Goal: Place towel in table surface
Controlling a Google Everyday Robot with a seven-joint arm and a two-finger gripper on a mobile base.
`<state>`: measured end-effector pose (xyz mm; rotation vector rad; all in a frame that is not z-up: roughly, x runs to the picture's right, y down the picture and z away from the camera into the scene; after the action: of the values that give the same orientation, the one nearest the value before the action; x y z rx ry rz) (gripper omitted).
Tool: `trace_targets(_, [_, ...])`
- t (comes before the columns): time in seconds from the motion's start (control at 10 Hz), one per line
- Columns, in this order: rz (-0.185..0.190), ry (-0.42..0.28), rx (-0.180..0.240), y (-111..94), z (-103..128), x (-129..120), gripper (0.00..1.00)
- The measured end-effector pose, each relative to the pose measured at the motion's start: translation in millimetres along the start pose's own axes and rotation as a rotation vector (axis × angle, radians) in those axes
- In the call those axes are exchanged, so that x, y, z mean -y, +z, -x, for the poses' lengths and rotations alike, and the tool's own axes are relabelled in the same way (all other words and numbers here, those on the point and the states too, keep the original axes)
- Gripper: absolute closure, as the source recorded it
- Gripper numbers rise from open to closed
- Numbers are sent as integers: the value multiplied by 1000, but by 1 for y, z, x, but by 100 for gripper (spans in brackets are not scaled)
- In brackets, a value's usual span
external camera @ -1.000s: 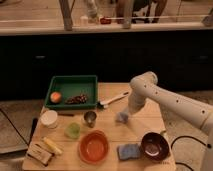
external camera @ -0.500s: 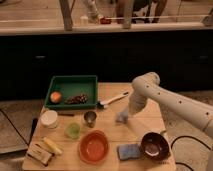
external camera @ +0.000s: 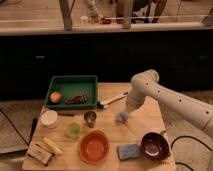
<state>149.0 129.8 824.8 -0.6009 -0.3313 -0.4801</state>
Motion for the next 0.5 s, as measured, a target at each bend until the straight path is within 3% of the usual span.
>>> trace_targets(0.1, [4, -8, 4, 4, 2, 2, 21])
trace_targets(0.5, [33, -31, 20, 27, 13, 8, 20])
